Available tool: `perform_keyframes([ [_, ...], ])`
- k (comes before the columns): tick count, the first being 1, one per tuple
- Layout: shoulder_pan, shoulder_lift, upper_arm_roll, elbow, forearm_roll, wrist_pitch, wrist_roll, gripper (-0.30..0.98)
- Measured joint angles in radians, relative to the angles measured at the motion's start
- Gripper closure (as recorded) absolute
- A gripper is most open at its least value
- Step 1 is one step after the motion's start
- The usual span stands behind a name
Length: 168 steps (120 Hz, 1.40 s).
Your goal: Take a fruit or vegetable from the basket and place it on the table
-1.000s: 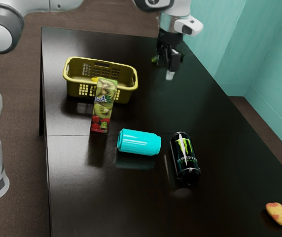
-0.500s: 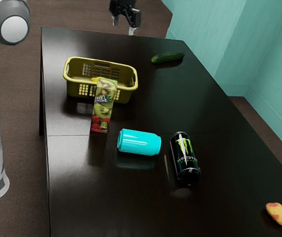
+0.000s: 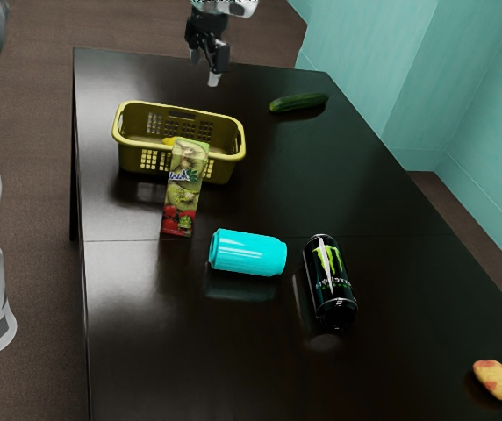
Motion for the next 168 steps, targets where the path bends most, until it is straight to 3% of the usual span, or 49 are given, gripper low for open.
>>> perform_keyframes([
  [10,-0.008,-0.051,0.011,-0.093,0.016,0.039,0.059,0.0],
  [54,-0.223,-0.166,0.191,-0.296,0.148,0.161,0.345,0.0],
  [87,-0.249,-0.178,0.234,-0.37,0.233,0.199,0.531,0.0],
  [123,-0.291,-0.172,0.334,-0.403,0.252,0.211,0.662,0.0],
  [168,-0.351,-0.143,0.364,-0.398,0.245,0.239,0.753,0.0],
])
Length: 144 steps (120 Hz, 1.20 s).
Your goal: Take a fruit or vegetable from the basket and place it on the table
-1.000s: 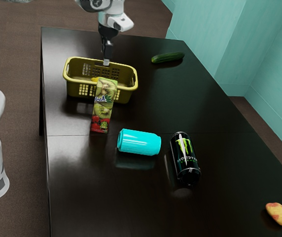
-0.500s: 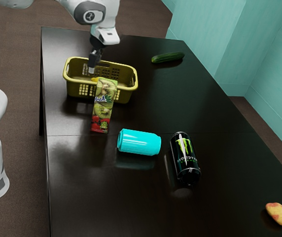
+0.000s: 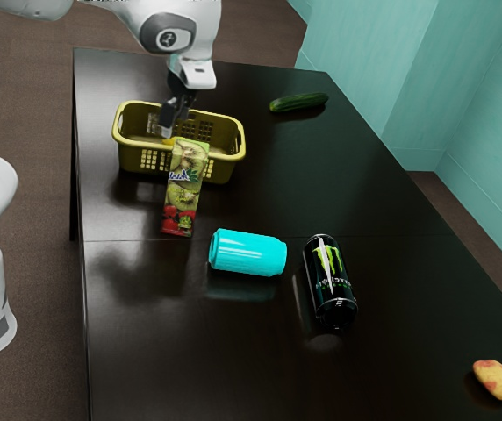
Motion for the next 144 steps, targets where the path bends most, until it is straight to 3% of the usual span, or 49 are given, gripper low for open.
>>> perform_keyframes([
  [17,-0.086,0.009,0.086,0.005,0.0,0.009,0.021,0.0],
  [95,-0.121,0.01,0.157,-0.033,-0.027,0.076,0.074,0.0],
  [125,-0.196,0.01,0.226,-0.031,-0.027,0.09,0.084,0.0],
  [144,-0.284,0.006,0.32,-0.021,-0.024,0.095,0.088,0.0],
])
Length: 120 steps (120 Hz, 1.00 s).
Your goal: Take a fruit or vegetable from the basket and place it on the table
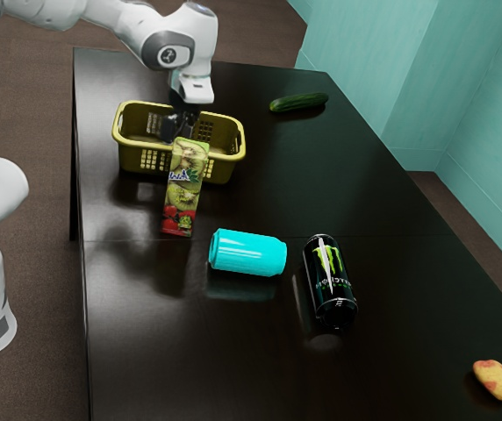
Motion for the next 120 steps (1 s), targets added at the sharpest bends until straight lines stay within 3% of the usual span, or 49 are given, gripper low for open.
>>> perform_keyframes([
  [20,-0.037,-0.004,0.027,0.001,0.004,0.005,0.003,0.0],
  [37,-0.119,-0.015,0.118,0.002,0.006,0.02,0.006,0.0],
  [67,-0.142,-0.018,0.137,0.002,0.007,0.043,0.009,0.0],
  [80,-0.143,-0.018,0.142,0.0,0.005,0.051,0.01,0.12],
  [107,-0.154,-0.017,0.146,-0.008,0.001,0.062,0.007,0.26],
  [120,-0.154,-0.014,0.142,-0.004,-0.004,0.06,0.001,0.24],
])
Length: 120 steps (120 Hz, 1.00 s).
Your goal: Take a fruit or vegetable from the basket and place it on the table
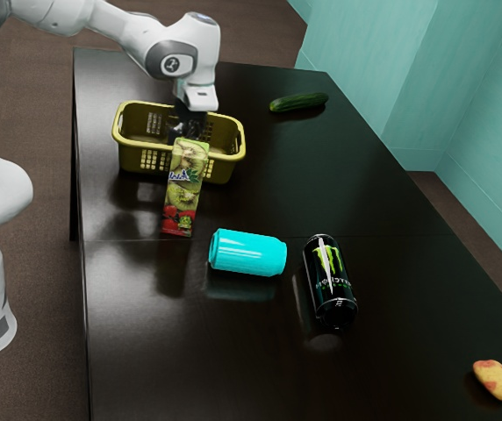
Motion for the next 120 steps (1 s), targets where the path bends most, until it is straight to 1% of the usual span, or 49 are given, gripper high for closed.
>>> perform_keyframes([
  [12,0.01,-0.001,-0.018,0.007,-0.005,-0.011,-0.004,0.22],
  [18,0.065,-0.003,-0.072,0.011,-0.006,-0.02,-0.006,0.21],
  [28,0.185,-0.014,-0.183,0.014,-0.008,-0.039,-0.008,0.21],
  [36,0.225,-0.021,-0.223,0.033,-0.009,-0.053,-0.01,0.22],
  [44,0.236,-0.023,-0.261,0.086,-0.011,-0.07,-0.011,0.22],
  [51,0.231,-0.013,-0.289,0.163,-0.025,-0.087,-0.013,0.23],
  [57,0.199,0.0,-0.294,0.247,-0.033,-0.1,-0.014,0.23],
  [62,0.16,0.019,-0.276,0.305,-0.037,-0.109,-0.014,0.23],
  [68,0.089,0.034,-0.219,0.359,-0.04,-0.118,-0.015,0.23],
  [75,-0.054,0.047,-0.076,0.419,-0.042,-0.126,-0.016,0.24],
  [84,-0.293,0.047,0.169,0.502,-0.042,-0.133,-0.017,0.25],
  [94,-0.633,0.004,0.499,0.638,-0.042,-0.154,-0.018,0.25],
  [102,-0.839,-0.066,0.679,0.751,-0.037,-0.171,-0.018,0.25],
  [105,-0.9,-0.095,0.728,0.794,-0.032,-0.177,-0.018,0.26],
  [109,-0.96,-0.13,0.769,0.84,-0.022,-0.185,-0.018,0.25],
  [115,-1.019,-0.176,0.798,0.893,-0.002,-0.195,-0.018,0.25],
  [120,-1.048,-0.208,0.808,0.924,0.017,-0.201,-0.018,0.25],
])
